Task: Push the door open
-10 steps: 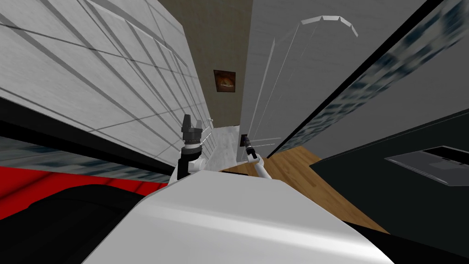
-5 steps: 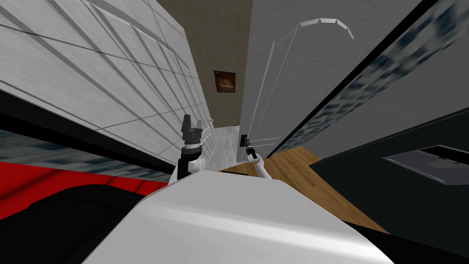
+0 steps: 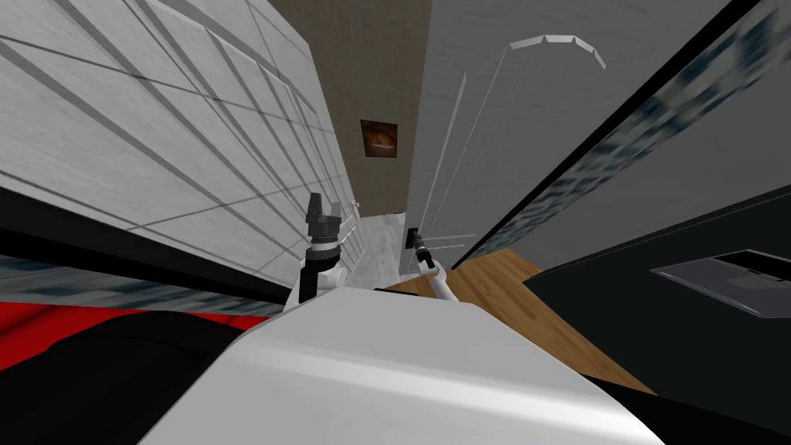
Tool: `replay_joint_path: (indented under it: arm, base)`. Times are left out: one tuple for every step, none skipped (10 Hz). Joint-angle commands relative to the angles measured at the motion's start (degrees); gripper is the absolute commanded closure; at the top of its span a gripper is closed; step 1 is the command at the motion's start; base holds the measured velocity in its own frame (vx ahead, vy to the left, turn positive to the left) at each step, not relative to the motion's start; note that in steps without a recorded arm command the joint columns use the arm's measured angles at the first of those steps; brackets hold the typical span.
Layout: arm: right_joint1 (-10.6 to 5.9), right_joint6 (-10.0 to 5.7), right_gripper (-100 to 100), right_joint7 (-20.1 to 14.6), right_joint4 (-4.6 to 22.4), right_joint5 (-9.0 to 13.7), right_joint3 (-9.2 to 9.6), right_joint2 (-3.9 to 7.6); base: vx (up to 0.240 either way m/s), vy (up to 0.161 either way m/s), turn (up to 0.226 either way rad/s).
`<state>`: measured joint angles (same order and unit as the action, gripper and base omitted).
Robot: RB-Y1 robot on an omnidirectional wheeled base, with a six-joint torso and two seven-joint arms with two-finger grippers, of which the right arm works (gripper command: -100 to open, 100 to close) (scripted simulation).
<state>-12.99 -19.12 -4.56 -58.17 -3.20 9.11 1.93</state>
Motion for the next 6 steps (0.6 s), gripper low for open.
replay_joint_path:
  arm:
    - [-1.42,-1.12,100,0.9,1.5,0.8,-1.64,0.82]
    - [-1.54,-1.16,100,1.5,1.6,1.2,-2.18,1.04]
    - [-1.54,-1.16,100,1.5,1.6,1.2,-2.18,1.04]
    - [-1.75,-1.23,100,2.5,1.9,1.9,-3.09,1.3]
    - [-1.9,-1.27,100,3.3,2.1,2.4,-3.75,1.4]
    - [-2.19,-1.45,-100,2.6,2.5,2.2,-3.25,1.38]
  base:
    - [0.177,0.094,-0.079]
    - [0.19,0.094,-0.085]
    - [0.143,0.054,-0.075]
    - [0.175,0.065,-0.152]
    - [0.227,0.071,-0.151]
    - [-0.021,0.043,-0.051]
